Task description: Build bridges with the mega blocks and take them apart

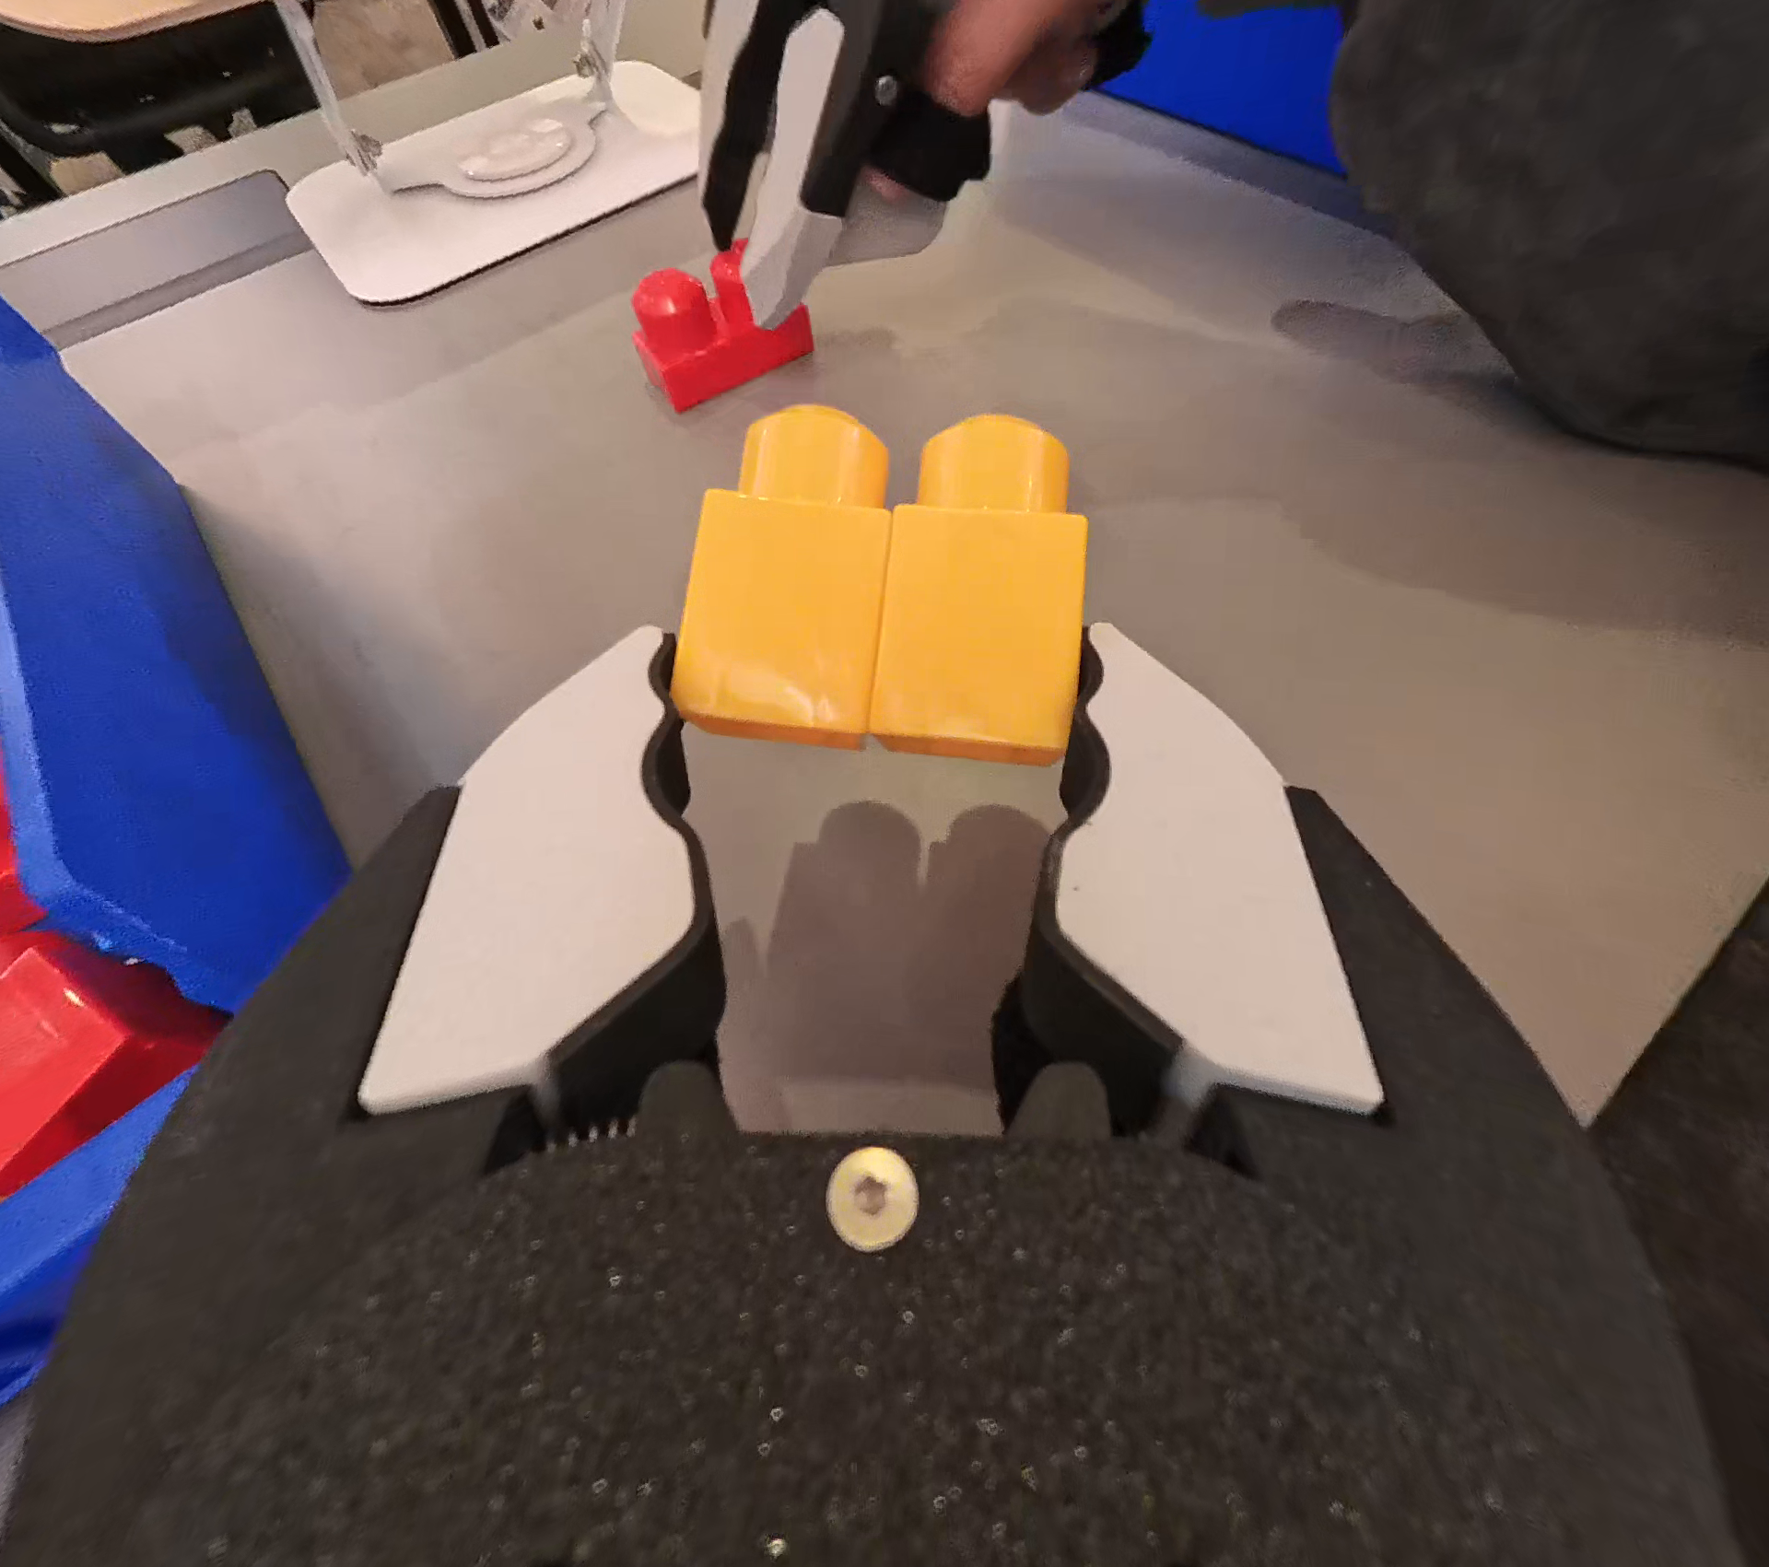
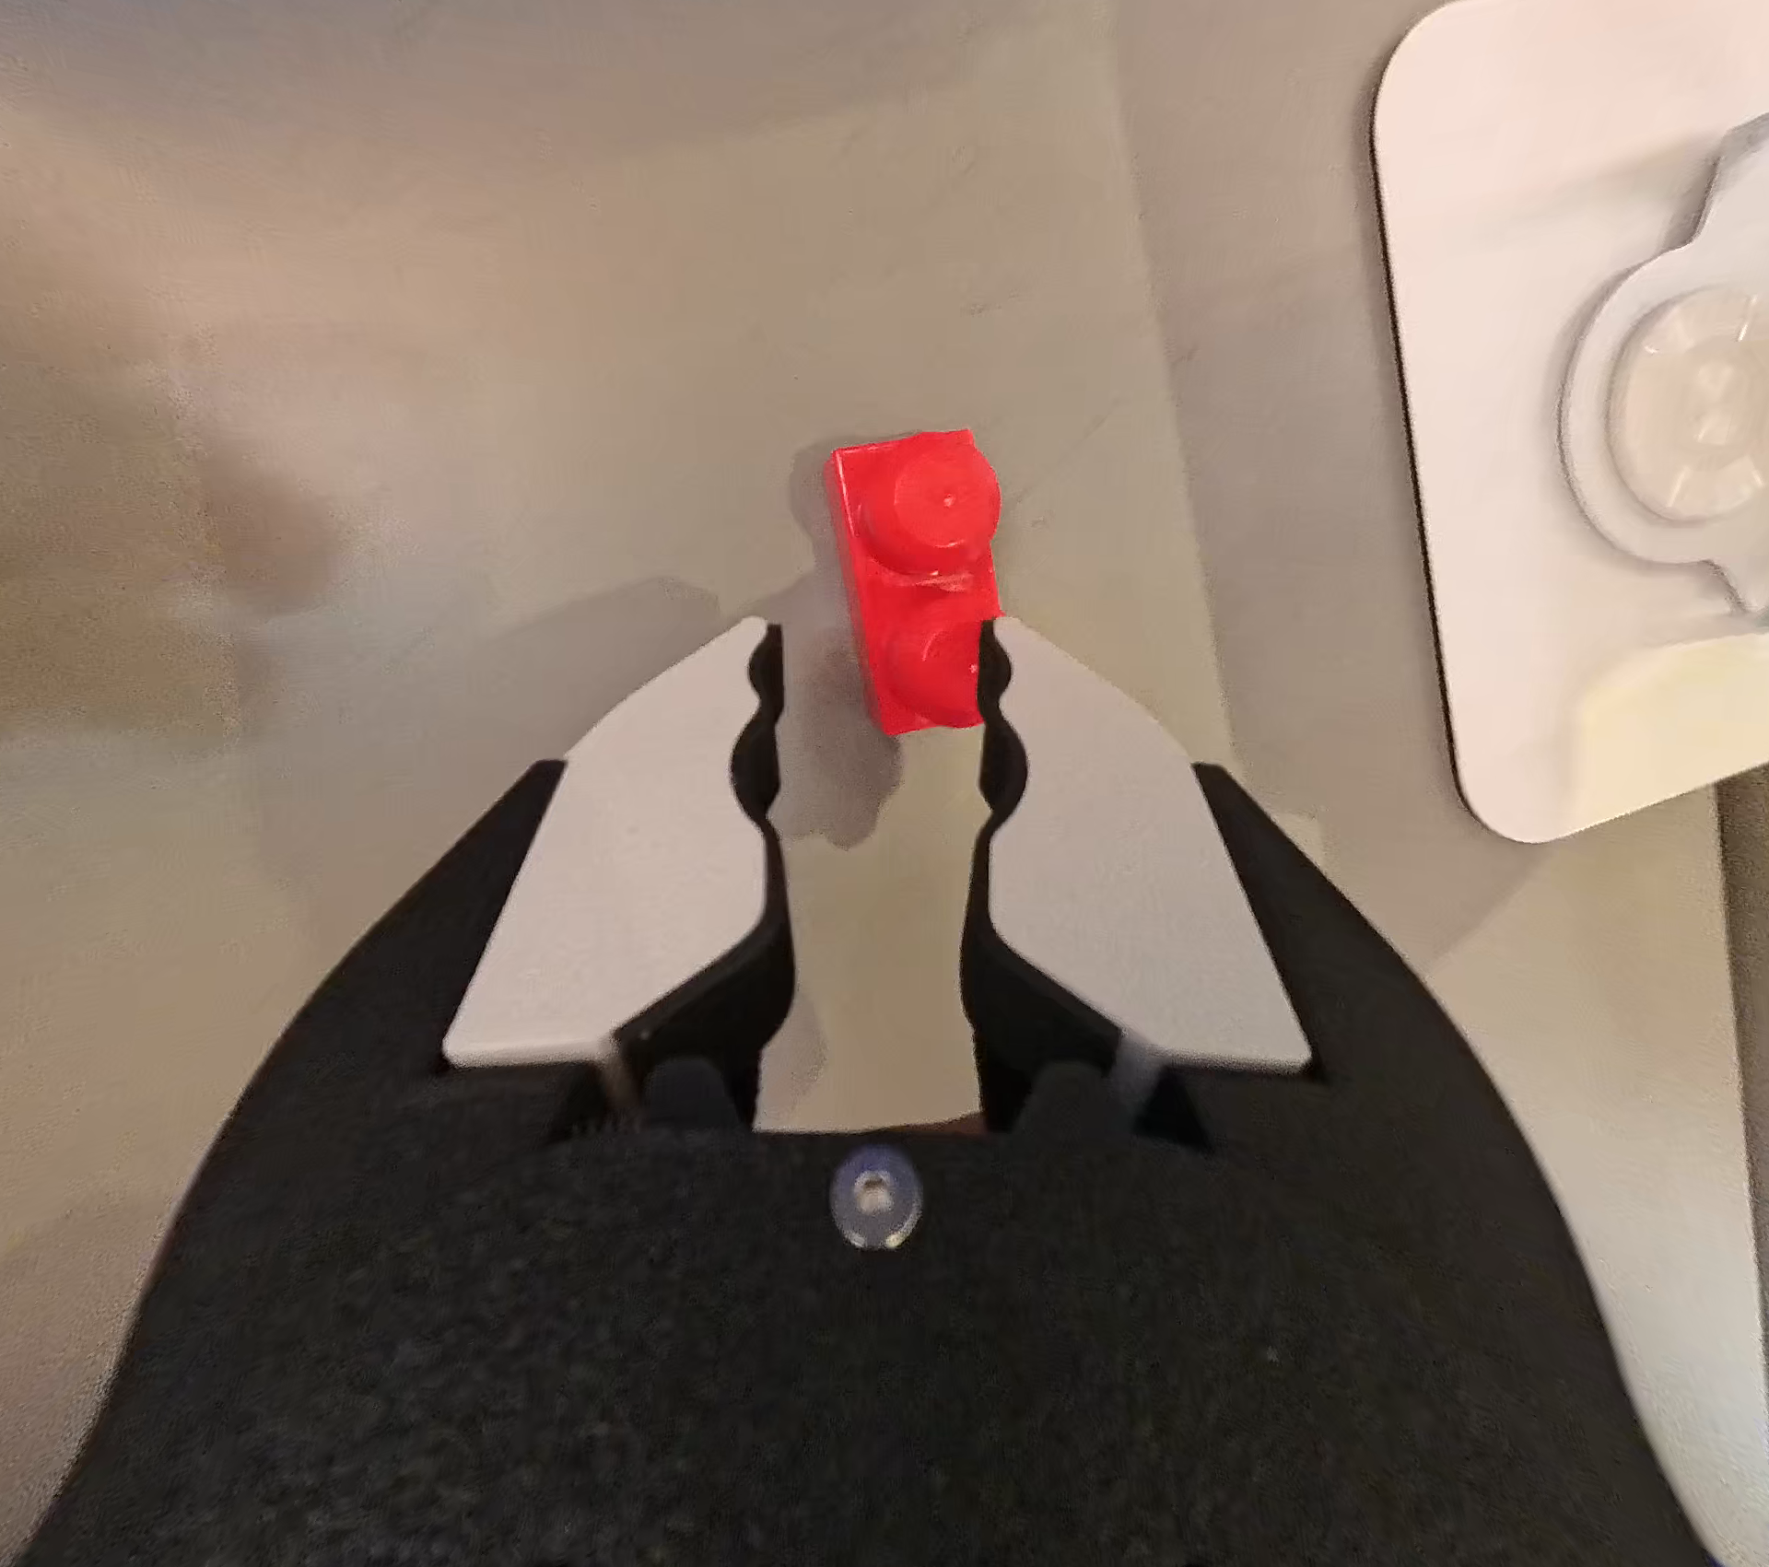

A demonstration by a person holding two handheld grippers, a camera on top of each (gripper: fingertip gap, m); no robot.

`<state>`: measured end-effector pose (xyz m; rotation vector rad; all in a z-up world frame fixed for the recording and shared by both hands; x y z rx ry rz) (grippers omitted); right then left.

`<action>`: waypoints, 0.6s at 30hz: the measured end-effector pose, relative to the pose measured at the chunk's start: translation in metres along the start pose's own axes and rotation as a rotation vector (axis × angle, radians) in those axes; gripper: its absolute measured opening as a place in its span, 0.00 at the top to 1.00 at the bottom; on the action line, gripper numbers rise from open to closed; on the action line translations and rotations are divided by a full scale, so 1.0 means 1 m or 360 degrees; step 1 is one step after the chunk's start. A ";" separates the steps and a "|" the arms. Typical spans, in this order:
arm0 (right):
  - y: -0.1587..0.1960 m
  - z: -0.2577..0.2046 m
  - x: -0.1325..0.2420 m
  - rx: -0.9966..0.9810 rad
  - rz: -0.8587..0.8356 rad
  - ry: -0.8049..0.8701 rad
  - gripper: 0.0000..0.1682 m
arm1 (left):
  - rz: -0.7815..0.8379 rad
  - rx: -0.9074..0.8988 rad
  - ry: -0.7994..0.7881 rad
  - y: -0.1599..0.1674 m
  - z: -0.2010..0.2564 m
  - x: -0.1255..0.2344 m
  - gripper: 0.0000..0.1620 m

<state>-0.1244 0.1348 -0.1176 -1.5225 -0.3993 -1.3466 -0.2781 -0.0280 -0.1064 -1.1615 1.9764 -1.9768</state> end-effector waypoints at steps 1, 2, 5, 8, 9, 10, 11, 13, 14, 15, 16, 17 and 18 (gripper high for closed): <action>-0.002 0.003 -0.001 -0.0022 0.0002 -0.0004 0.78 | -0.0002 0.0005 0.0008 0.001 -0.001 -0.001 0.53; -0.003 0.005 -0.002 -0.0017 -0.0007 0.0005 0.78 | -0.0008 0.0007 0.0013 0.002 -0.002 -0.001 0.53; -0.007 0.007 0.003 0.0045 0.0021 0.0032 0.75 | -0.0009 0.0022 0.0028 0.002 -0.003 -0.004 0.53; -0.012 0.015 0.002 0.0147 0.0015 0.0118 0.73 | -0.0014 0.0032 0.0050 0.001 -0.003 -0.007 0.53; -0.013 0.015 -0.004 0.0180 -0.0003 0.0091 0.72 | -0.0016 0.0029 0.0059 0.000 -0.002 -0.008 0.53; -0.011 0.016 -0.011 0.0204 -0.0052 0.0081 0.71 | -0.0022 0.0022 0.0066 0.000 -0.001 -0.009 0.53; -0.008 0.017 -0.020 0.0216 -0.0111 0.0054 0.70 | -0.0022 0.0011 0.0069 -0.001 0.000 -0.010 0.53; -0.001 0.017 -0.033 0.0215 -0.0218 -0.0014 0.76 | -0.0020 -0.0013 0.0080 -0.003 0.003 -0.012 0.53; -0.001 0.017 -0.034 0.0210 -0.0208 -0.0028 0.80 | -0.0014 -0.0028 0.0078 -0.004 0.004 -0.013 0.53; -0.002 0.016 -0.030 0.0187 -0.0172 -0.0047 0.80 | -0.0010 -0.0048 0.0076 -0.005 0.004 -0.013 0.53; -0.004 0.014 -0.022 0.0149 -0.0123 -0.0080 0.80 | -0.0006 -0.0074 0.0071 -0.006 0.004 -0.014 0.53; -0.007 0.013 -0.010 0.0099 -0.0037 -0.0079 0.80 | 0.0003 -0.0104 0.0060 -0.008 0.003 -0.015 0.53; -0.010 0.011 0.008 0.0033 0.0097 -0.0086 0.80 | 0.0012 -0.0127 0.0054 -0.011 0.001 -0.016 0.53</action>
Point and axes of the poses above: each gripper's, where its closed fingertips meet, x back along the fingers, y out of its underside, z = x × y across the jaws, the point moved 5 cm from there along x, back along the fingers, and after that the axes turned 4 degrees about -x, right-handed, at the moved point
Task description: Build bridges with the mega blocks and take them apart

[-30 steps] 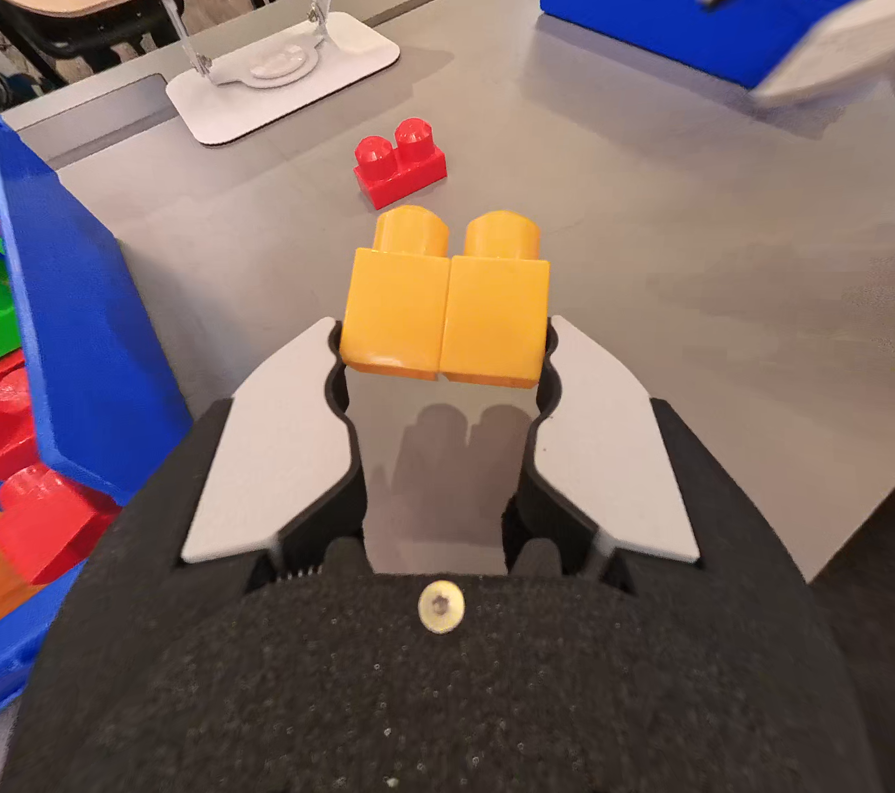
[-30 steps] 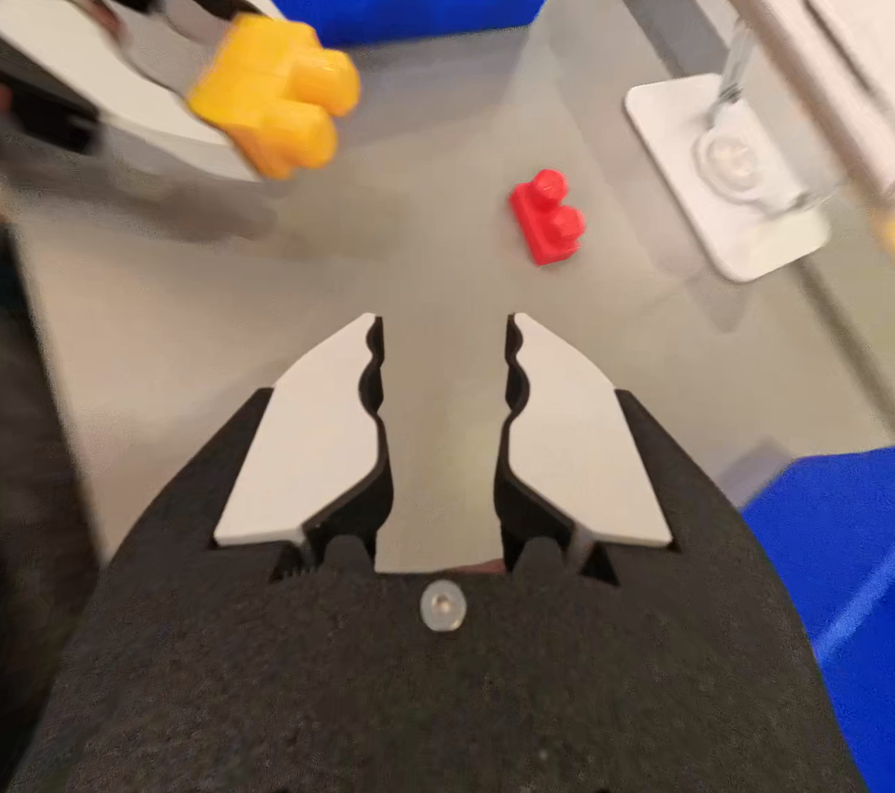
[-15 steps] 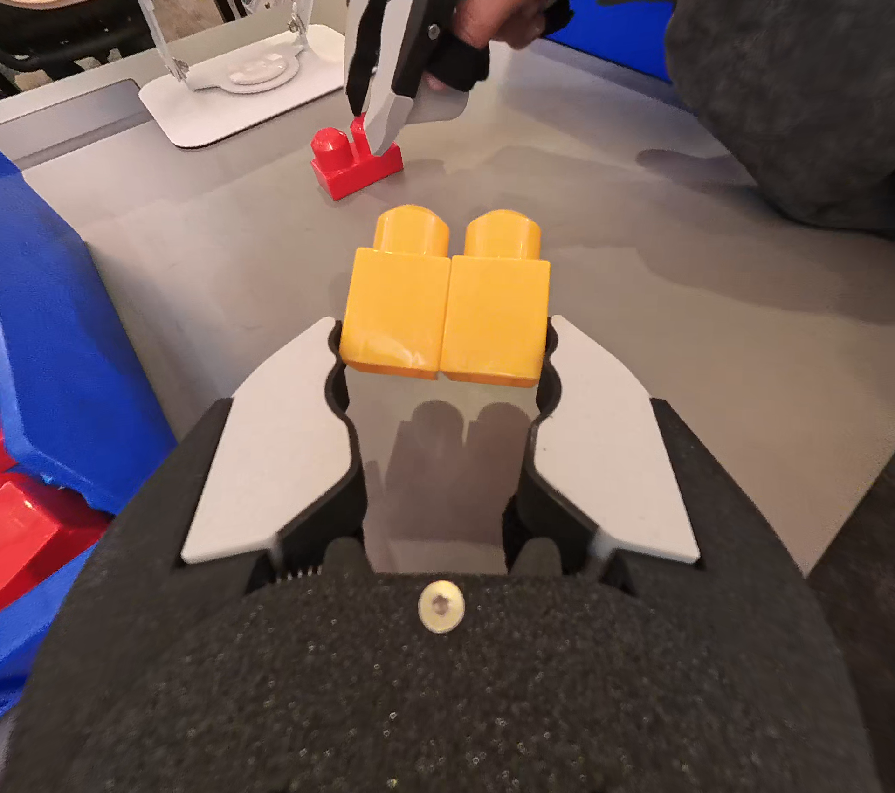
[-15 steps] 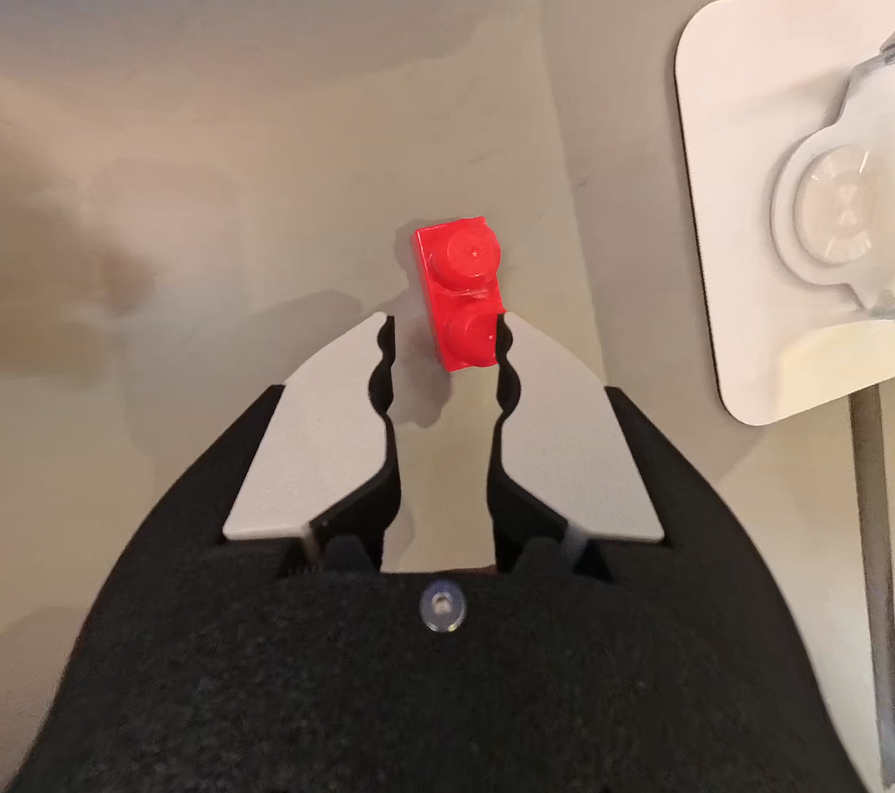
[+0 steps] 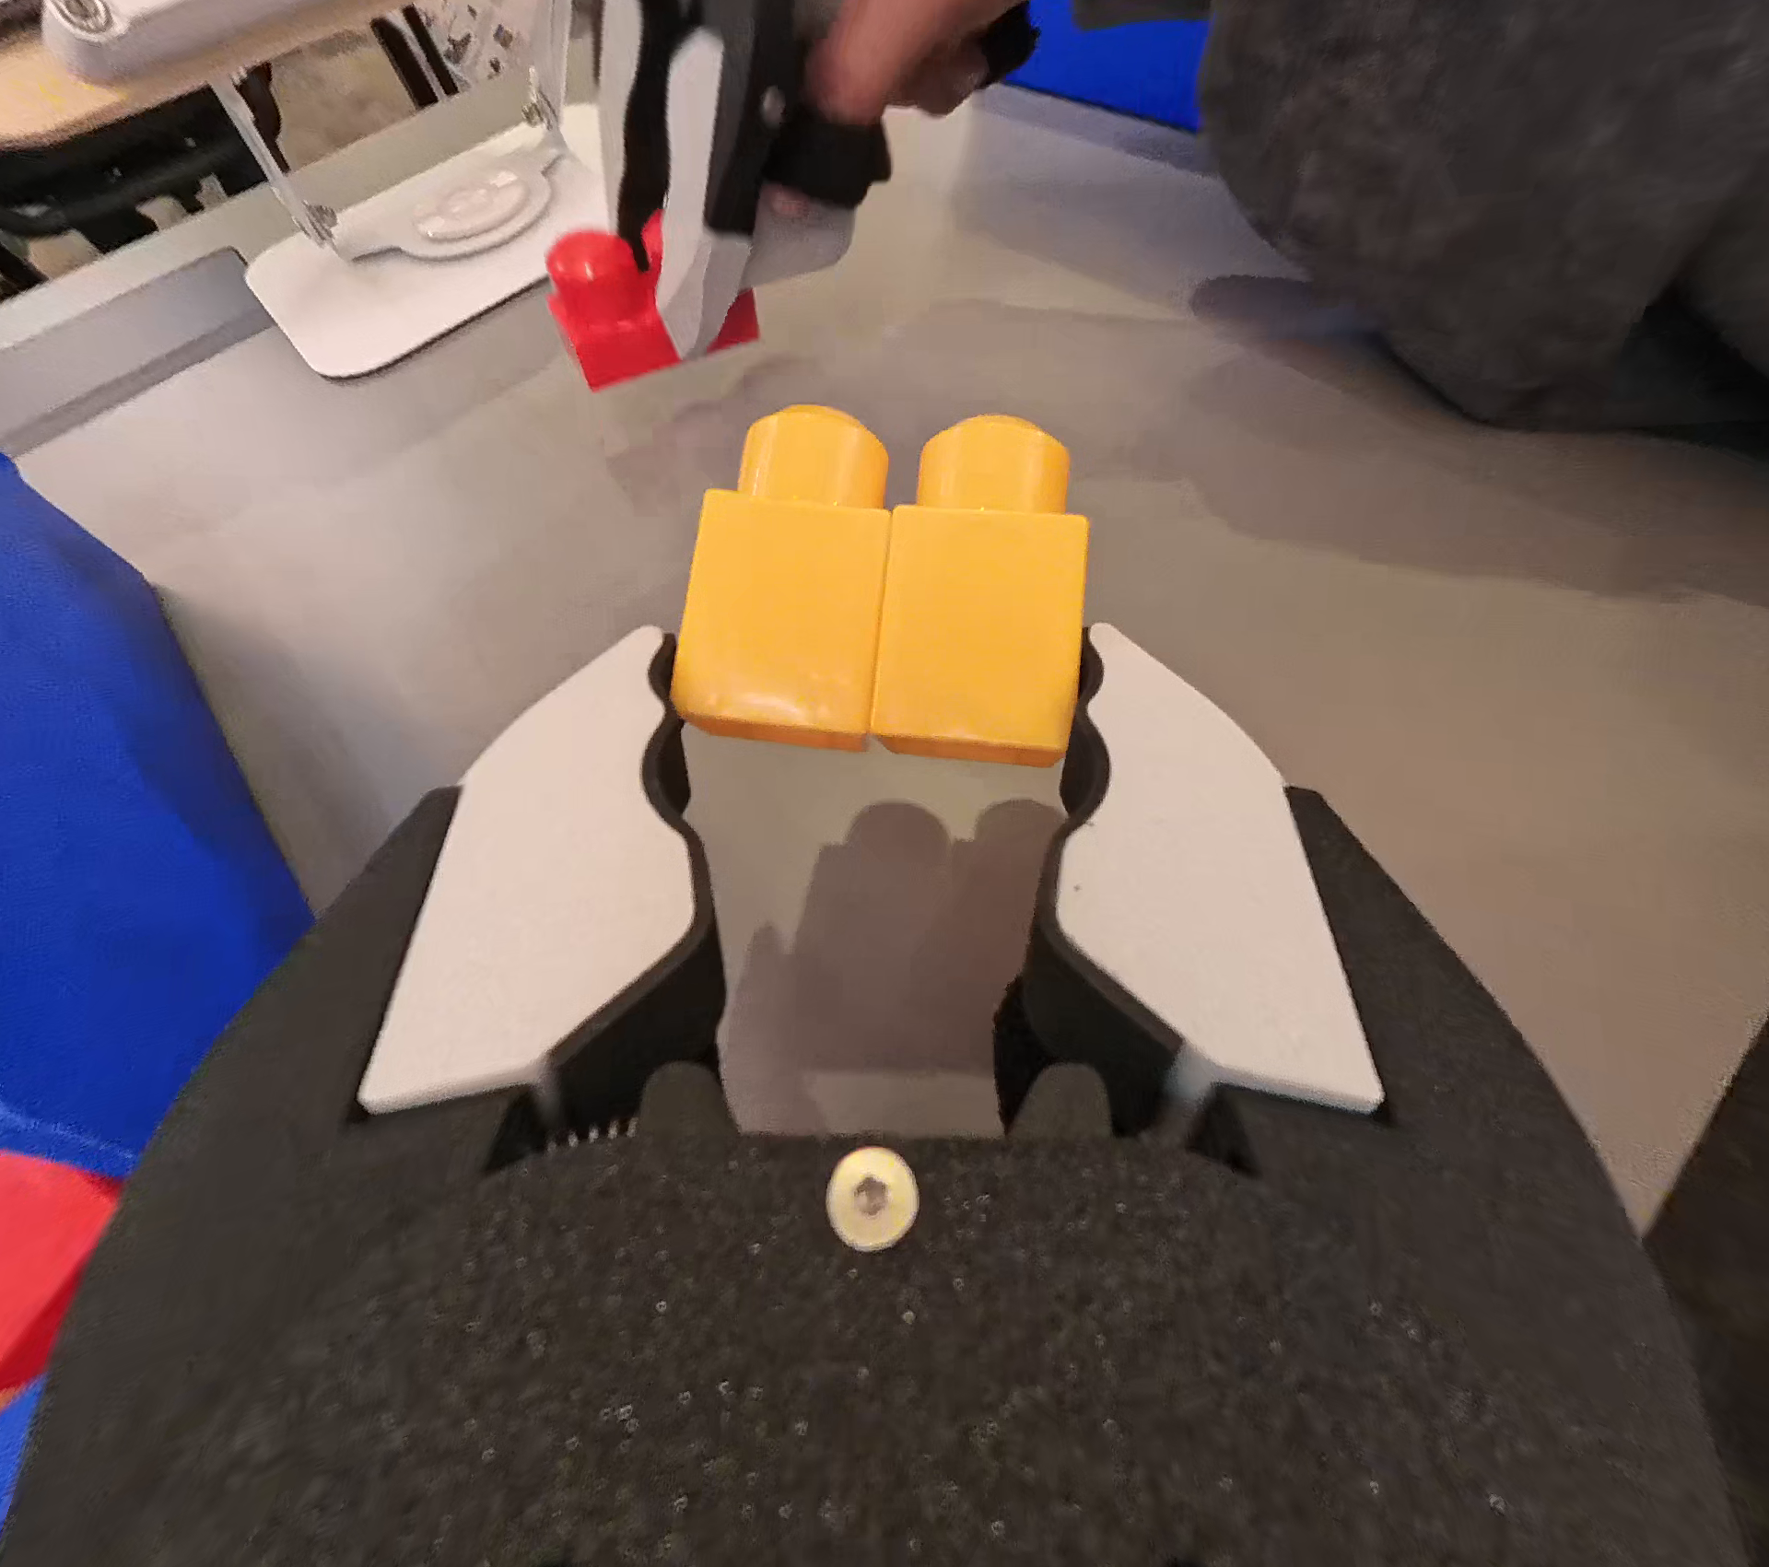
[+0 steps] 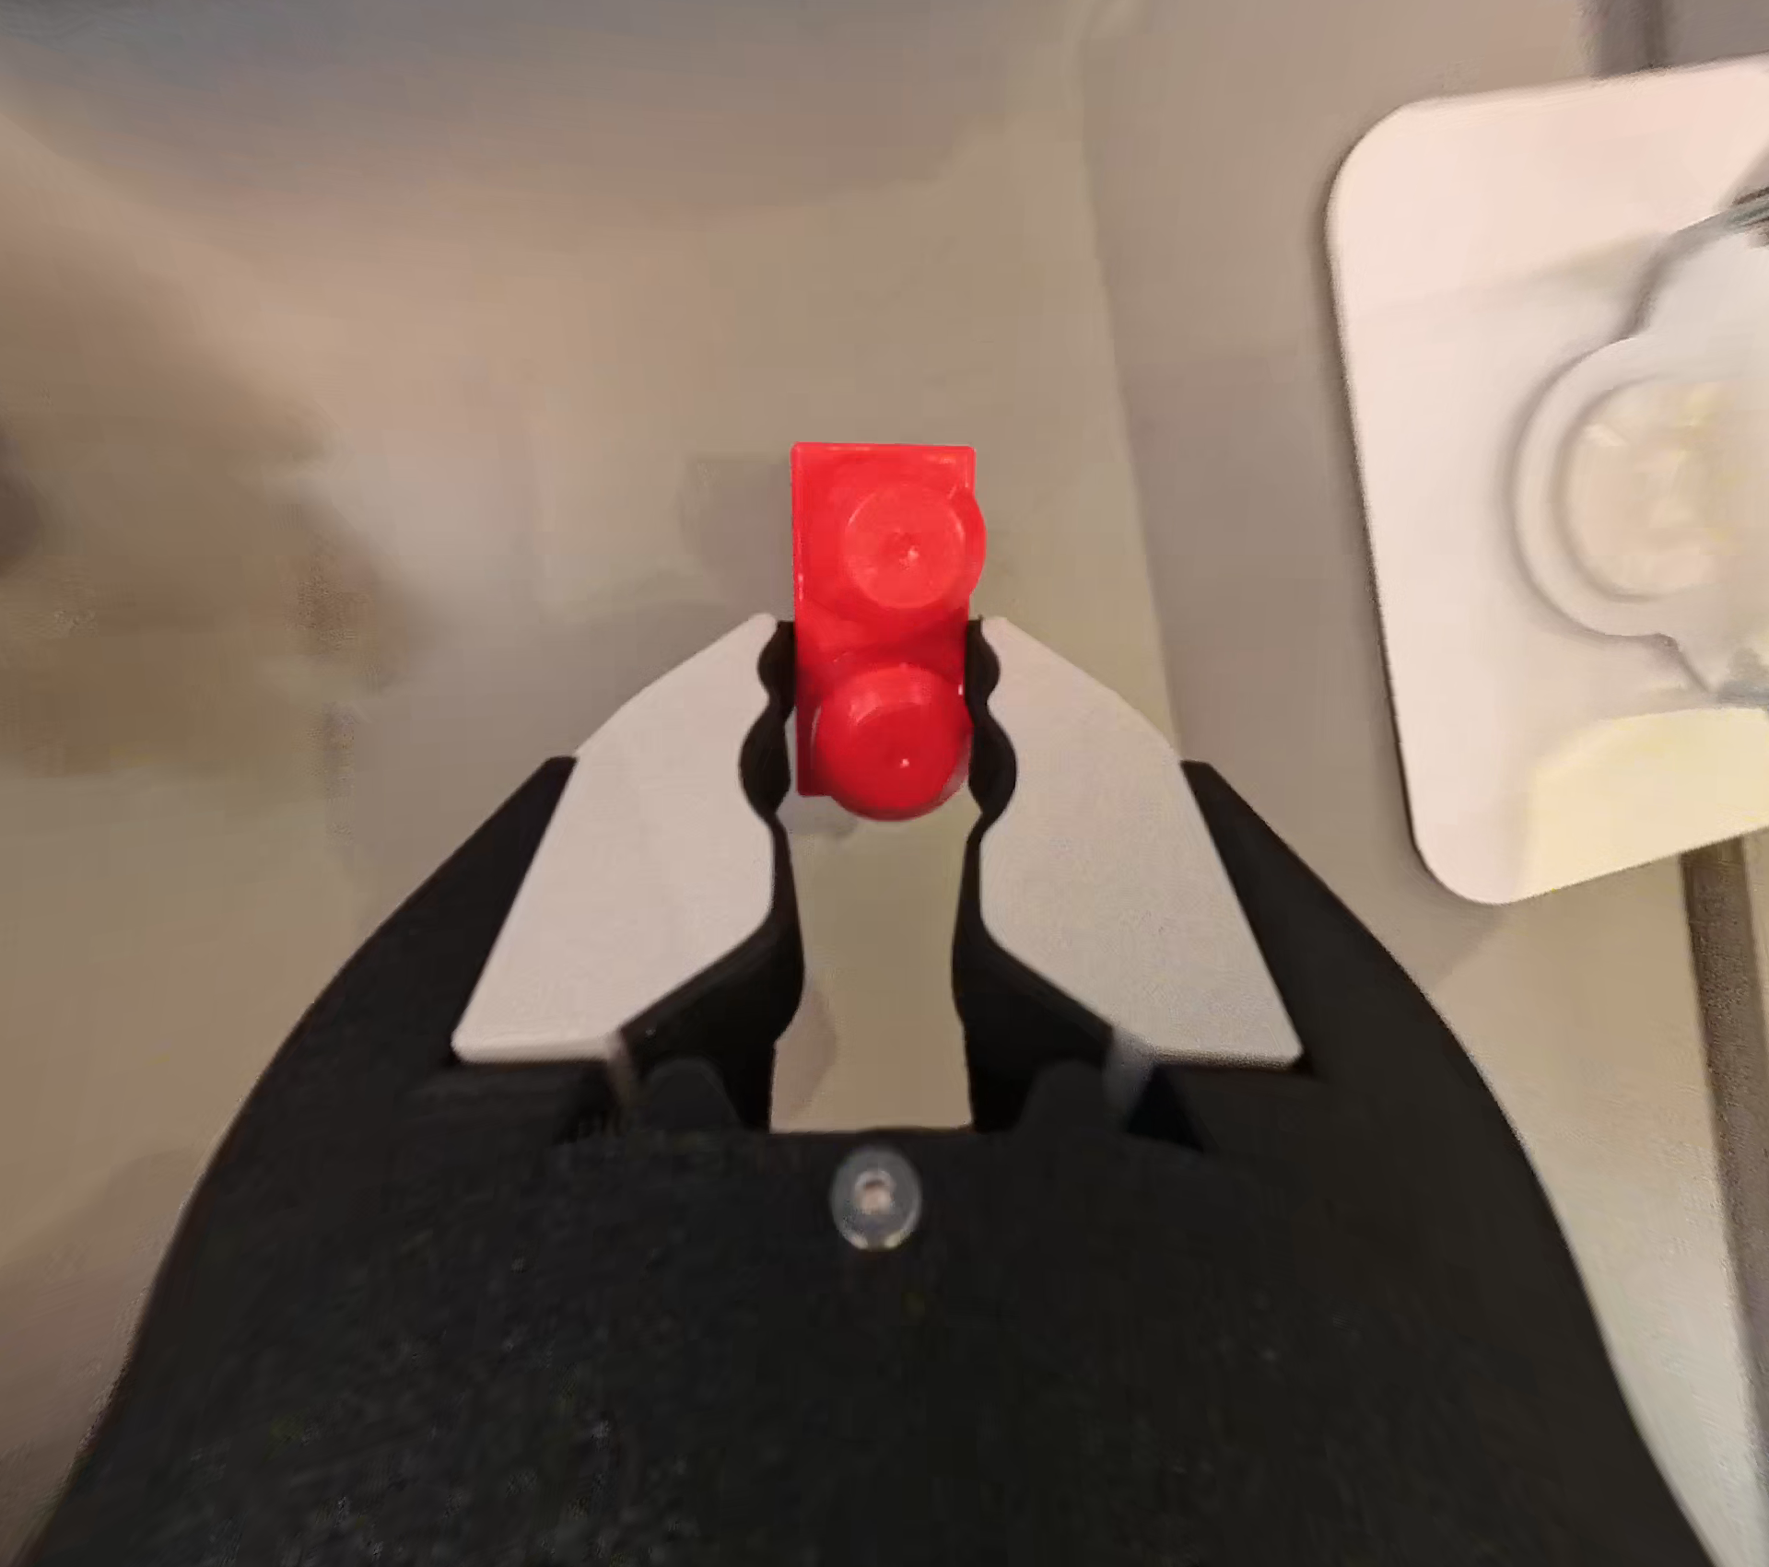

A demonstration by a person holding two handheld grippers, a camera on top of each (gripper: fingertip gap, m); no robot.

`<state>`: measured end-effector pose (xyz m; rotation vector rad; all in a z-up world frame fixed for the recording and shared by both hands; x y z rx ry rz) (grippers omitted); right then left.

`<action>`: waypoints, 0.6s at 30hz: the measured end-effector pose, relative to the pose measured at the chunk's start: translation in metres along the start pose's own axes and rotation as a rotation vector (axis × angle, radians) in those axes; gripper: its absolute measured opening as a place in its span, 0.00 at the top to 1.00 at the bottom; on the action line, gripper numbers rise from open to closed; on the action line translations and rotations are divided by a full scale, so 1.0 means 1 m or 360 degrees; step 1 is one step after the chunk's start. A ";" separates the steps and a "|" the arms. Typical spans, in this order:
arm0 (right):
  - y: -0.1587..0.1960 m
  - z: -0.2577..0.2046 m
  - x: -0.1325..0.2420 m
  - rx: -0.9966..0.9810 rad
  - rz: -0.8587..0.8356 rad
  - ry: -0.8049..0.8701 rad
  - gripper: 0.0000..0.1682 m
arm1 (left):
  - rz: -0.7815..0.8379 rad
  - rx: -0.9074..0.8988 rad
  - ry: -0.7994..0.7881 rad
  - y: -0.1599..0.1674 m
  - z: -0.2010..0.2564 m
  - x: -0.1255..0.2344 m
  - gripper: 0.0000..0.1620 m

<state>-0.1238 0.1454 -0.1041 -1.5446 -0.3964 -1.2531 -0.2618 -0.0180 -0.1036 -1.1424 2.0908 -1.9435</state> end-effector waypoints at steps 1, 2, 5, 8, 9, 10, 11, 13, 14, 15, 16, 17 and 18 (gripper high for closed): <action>-0.005 -0.006 0.020 -0.0079 0.0166 -0.0037 0.80 | 0.0015 -0.0013 0.0003 -0.003 -0.003 -0.001 0.53; -0.008 -0.013 0.040 -0.0171 0.0334 -0.0084 0.80 | 0.0032 -0.0026 0.0006 -0.008 -0.006 -0.001 0.53; 0.000 -0.034 0.087 -0.0497 0.0771 -0.0274 0.80 | 0.0091 -0.0174 -0.0049 -0.026 -0.019 -0.002 0.53; 0.021 -0.048 0.110 -0.0903 0.1066 -0.0597 0.80 | 0.0156 -0.0329 -0.0092 -0.046 -0.030 -0.005 0.53; 0.028 -0.052 0.112 -0.0964 0.1110 -0.0667 0.80 | 0.0174 -0.0359 -0.0083 -0.050 -0.031 -0.007 0.53; 0.033 -0.057 0.114 -0.1004 0.1153 -0.0757 0.80 | 0.0192 -0.0386 -0.0076 -0.054 -0.030 -0.009 0.53; 0.038 -0.062 0.115 -0.1045 0.1189 -0.0865 0.80 | 0.0208 -0.0421 -0.0071 -0.056 -0.028 -0.011 0.53; 0.043 -0.074 0.113 -0.1140 0.1202 -0.1079 0.80 | 0.0221 -0.0509 -0.0064 -0.058 -0.021 -0.014 0.53; 0.045 -0.080 0.109 -0.1165 0.1172 -0.1133 0.80 | 0.0227 -0.0564 -0.0068 -0.058 -0.016 -0.015 0.53; 0.047 -0.085 0.104 -0.1177 0.1111 -0.1148 0.80 | 0.0228 -0.0623 -0.0071 -0.058 -0.011 -0.017 0.53; 0.049 -0.089 0.101 -0.1179 0.1086 -0.1161 0.80 | 0.0233 -0.0678 -0.0083 -0.058 -0.006 -0.018 0.53; 0.049 -0.093 0.102 -0.1187 0.1126 -0.1223 0.80 | 0.0227 -0.0720 -0.0089 -0.057 -0.002 -0.020 0.53; 0.050 -0.095 0.103 -0.1207 0.1137 -0.1270 0.80 | 0.0214 -0.0741 -0.0090 -0.056 0.001 -0.021 0.53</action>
Point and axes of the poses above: each gripper's, where its closed fingertips meet, x back along the fingers, y out of its underside, z = x × y across the jaws, the point moved 5 cm from there along x, back along the fingers, and after that the axes turned 4 degrees about -x, right-handed, at the moved point
